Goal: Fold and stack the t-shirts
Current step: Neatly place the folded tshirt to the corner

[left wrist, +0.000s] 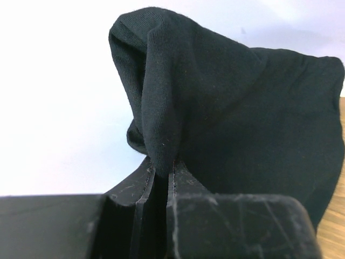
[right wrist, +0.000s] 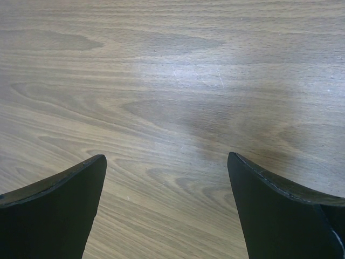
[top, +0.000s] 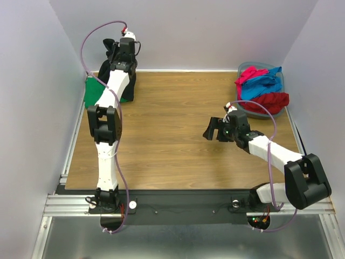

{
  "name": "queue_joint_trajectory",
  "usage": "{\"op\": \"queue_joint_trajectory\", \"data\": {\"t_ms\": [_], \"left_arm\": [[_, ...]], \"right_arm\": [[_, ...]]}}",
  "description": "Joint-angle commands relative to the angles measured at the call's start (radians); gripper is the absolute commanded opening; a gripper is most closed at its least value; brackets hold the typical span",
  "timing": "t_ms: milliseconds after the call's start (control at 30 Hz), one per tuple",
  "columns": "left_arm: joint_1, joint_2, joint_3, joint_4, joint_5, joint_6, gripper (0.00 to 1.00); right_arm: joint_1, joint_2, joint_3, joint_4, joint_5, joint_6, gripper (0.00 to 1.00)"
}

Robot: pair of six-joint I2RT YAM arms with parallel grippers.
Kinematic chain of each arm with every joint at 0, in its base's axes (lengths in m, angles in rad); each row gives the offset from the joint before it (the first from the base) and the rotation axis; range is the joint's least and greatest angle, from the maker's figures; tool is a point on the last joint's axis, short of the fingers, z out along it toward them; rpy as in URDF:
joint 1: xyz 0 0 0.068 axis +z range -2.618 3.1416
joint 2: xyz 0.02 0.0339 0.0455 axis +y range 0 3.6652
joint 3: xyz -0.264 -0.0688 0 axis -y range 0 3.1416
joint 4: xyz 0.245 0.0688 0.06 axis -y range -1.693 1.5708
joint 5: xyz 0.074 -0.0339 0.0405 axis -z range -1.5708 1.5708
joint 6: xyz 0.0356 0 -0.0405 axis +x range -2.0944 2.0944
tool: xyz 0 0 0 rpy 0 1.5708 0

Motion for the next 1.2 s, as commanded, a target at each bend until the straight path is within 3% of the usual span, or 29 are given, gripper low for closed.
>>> {"op": "queue_joint_trajectory", "data": {"t_ms": [0,200,267,300,333,433,567,833,867,967,1000,1067,1100,1167], "left_arm": [[0.038,-0.017,-0.001,0.069,-0.013,-0.004,0.00],[0.084,0.032,-0.012,0.080,-0.004,-0.005,0.02],[0.099,0.053,-0.003,0.084,0.000,-0.013,0.38],[0.105,0.078,0.020,0.086,0.000,-0.018,0.85],[0.114,0.090,0.034,0.090,-0.010,-0.022,0.98],[0.127,0.116,0.046,0.172,-0.110,-0.034,0.98],[0.128,0.070,0.057,0.152,-0.110,-0.108,0.98],[0.013,-0.169,0.034,-0.123,0.008,-0.361,0.98],[-0.001,-0.195,0.022,-0.162,0.037,-0.455,0.98],[-0.054,-0.347,-0.165,-0.212,0.190,-0.669,0.98],[-0.068,-0.447,-0.327,-0.204,0.271,-0.736,0.98],[-0.120,-0.566,-0.534,-0.099,0.362,-0.851,0.98],[-0.148,-0.686,-0.754,-0.039,0.403,-0.863,0.98],[-0.217,-0.807,-0.955,0.112,0.424,-0.916,0.99]], "right_arm": [[0.003,0.005,0.043,0.042,0.013,-0.001,1.00],[0.001,0.013,0.055,0.042,0.035,-0.002,1.00],[0.001,0.016,0.059,0.042,0.035,0.002,1.00],[0.001,0.017,0.060,0.042,0.032,0.004,1.00],[0.001,0.016,0.062,0.042,0.030,0.007,1.00],[0.001,0.002,0.065,0.033,0.030,0.011,1.00],[0.001,-0.047,0.048,0.013,0.046,0.028,1.00],[0.001,-0.193,-0.018,-0.031,0.064,0.097,1.00],[0.001,-0.215,-0.030,-0.051,0.075,0.112,1.00],[0.001,-0.257,-0.058,-0.079,0.090,0.146,1.00],[0.003,-0.268,-0.061,-0.090,0.087,0.155,1.00],[0.001,-0.292,-0.072,-0.100,0.073,0.168,1.00],[0.001,-0.301,-0.075,-0.104,0.073,0.169,1.00],[0.001,-0.335,-0.086,-0.119,0.082,0.175,1.00]]}}
